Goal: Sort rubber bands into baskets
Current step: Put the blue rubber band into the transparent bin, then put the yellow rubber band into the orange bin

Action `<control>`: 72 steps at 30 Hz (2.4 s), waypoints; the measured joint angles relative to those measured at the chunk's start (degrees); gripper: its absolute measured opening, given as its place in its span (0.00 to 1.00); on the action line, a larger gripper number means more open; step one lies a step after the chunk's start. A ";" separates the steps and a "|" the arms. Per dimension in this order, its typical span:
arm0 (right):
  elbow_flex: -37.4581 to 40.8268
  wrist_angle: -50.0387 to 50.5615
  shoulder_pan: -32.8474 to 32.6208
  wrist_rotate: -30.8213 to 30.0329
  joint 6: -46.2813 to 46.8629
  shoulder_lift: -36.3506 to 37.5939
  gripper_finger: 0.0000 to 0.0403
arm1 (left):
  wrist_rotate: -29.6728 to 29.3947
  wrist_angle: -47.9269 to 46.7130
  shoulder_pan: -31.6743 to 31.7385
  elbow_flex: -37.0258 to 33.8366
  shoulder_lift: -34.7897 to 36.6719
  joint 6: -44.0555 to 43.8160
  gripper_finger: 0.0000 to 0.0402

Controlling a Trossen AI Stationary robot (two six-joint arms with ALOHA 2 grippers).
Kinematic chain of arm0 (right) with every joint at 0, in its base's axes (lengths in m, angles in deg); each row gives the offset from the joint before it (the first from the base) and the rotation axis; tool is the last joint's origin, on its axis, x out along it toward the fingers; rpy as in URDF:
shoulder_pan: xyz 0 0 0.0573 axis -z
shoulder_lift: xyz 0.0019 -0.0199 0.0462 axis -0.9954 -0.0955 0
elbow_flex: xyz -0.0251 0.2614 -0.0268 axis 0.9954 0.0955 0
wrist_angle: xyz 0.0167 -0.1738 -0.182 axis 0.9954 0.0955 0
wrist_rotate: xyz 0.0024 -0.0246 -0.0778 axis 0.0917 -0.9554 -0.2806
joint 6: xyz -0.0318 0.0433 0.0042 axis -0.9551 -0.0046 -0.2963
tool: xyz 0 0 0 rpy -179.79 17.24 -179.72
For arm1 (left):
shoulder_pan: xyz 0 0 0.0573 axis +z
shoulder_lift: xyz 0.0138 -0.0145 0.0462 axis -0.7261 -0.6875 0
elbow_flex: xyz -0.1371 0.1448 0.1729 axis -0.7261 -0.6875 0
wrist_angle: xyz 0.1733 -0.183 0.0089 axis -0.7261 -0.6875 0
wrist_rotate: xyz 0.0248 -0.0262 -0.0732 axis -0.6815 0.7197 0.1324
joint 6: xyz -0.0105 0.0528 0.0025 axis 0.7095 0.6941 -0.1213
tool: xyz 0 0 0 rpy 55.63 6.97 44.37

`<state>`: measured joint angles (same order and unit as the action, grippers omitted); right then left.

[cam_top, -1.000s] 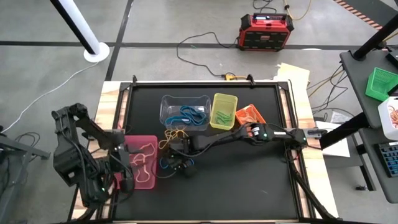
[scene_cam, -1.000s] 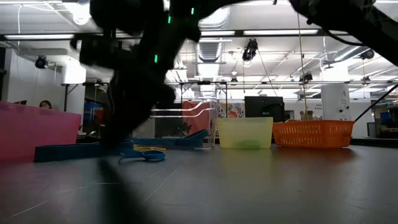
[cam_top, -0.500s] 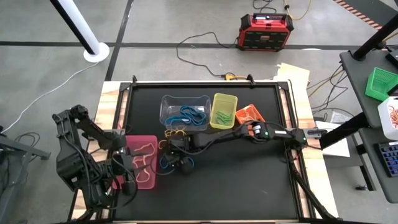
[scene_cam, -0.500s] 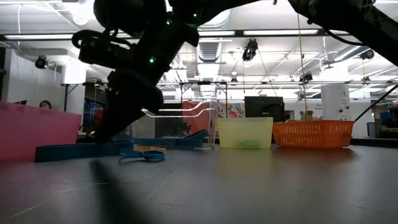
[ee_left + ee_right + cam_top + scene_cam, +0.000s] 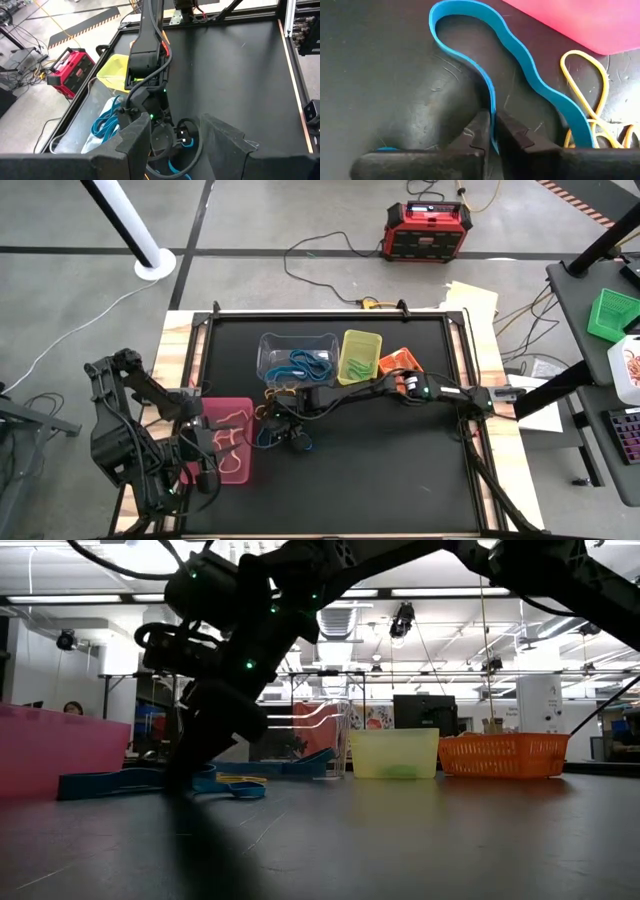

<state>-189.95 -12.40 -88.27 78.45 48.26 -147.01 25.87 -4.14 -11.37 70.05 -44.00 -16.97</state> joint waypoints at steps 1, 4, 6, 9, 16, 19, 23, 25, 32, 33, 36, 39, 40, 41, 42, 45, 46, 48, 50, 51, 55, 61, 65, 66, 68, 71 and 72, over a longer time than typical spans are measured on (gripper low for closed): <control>0.01 0.00 0.00 -0.01 -0.04 0.13 0.04 | -0.03 -0.01 0.00 0.00 0.00 -0.02 0.39; 0.03 1.84 -0.09 -0.05 -0.96 1.96 0.03 | -0.03 -0.01 0.00 0.00 0.00 -0.02 0.39; 0.03 3.77 -0.09 -0.64 -2.14 4.93 0.02 | -0.03 0.01 0.00 0.00 0.00 -0.02 0.39; -0.04 7.68 0.30 -2.55 -3.21 11.27 0.02 | -0.02 0.01 0.00 -0.12 -0.02 -0.02 0.39; 1.67 13.51 5.01 -7.52 -4.15 23.08 0.02 | -0.03 -0.01 0.00 -3.28 -0.02 -2.25 0.39; 3.20 11.92 8.86 -7.49 -3.73 26.20 0.02 | 0.02 0.51 0.02 -5.55 -0.02 -4.36 0.39; 6.44 9.51 14.89 -2.81 -1.80 26.18 0.02 | 0.93 0.90 0.07 -8.89 -0.02 -7.28 0.39; 8.19 9.12 17.78 3.05 0.47 25.34 0.04 | 1.71 1.09 0.33 -10.42 0.01 -8.70 0.39; 14.79 7.41 22.27 11.76 4.50 24.98 0.23 | 3.88 3.41 2.15 -14.89 0.28 -9.06 0.39; 15.30 8.57 22.39 11.74 4.95 24.98 0.27 | 3.88 3.74 2.61 -15.37 0.35 -8.62 0.39; 15.23 12.69 22.86 11.75 5.14 25.41 0.39 | 3.86 4.21 4.32 -16.69 0.76 -7.76 0.39; 12.84 20.82 23.64 11.84 5.02 26.99 0.49 | 3.92 5.07 7.27 -17.60 1.47 -5.98 0.39; 12.31 23.53 23.92 11.87 4.95 27.79 0.51 | 4.19 6.25 8.59 -17.95 1.74 -4.12 0.39; 12.20 25.70 24.08 12.09 4.95 28.74 0.53 | 5.00 8.23 10.06 -18.33 1.96 -1.45 0.39; 12.33 27.32 24.15 12.09 4.90 29.83 0.55 | 6.54 10.97 11.74 -18.85 2.16 2.07 0.38; 15.32 29.00 24.10 12.04 3.73 34.26 0.58 | 11.86 20.01 17.93 -21.53 2.95 14.44 0.37; 16.82 28.85 24.03 12.04 3.43 36.07 0.58 | 13.40 22.64 20.20 -22.54 3.29 17.88 0.36; 20.37 28.20 24.00 12.06 3.49 39.90 0.58 | 16.39 28.08 25.11 -25.07 4.12 23.81 0.35; 24.64 26.65 23.98 11.84 4.73 44.06 0.58 | 20.23 33.23 29.82 -28.26 5.08 28.59 0.33; 26.84 25.29 23.85 11.72 5.56 46.21 0.57 | 22.50 35.73 32.02 -30.05 5.50 30.69 0.32; 35.13 19.36 22.39 11.53 7.95 54.70 0.56 | 29.28 45.98 38.40 -37.19 6.38 36.90 0.30; 45.91 11.51 18.67 11.07 10.99 65.01 0.56 | 34.47 60.72 40.35 -46.88 6.06 39.01 0.29; 51.50 7.07 16.15 7.05 13.29 69.68 0.56 | 35.37 65.05 40.37 -50.82 5.28 37.21 0.29; 52.60 6.61 15.65 6.27 14.00 70.63 0.56 | 35.37 65.58 40.37 -51.48 5.03 36.57 0.29; 54.87 5.22 14.63 5.46 15.31 72.22 0.56 | 35.38 66.24 40.35 -52.38 4.49 35.84 0.29; 58.15 2.39 13.45 5.31 17.40 73.59 0.56 | 35.37 66.83 40.35 -53.27 3.76 35.71 0.30; 59.23 1.89 13.09 5.33 18.01 73.79 0.56 | 35.36 66.96 40.35 -53.51 3.62 35.81 0.31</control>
<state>-130.72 -10.51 -75.17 83.79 66.28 -73.22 61.23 62.82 28.98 16.53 -40.37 18.84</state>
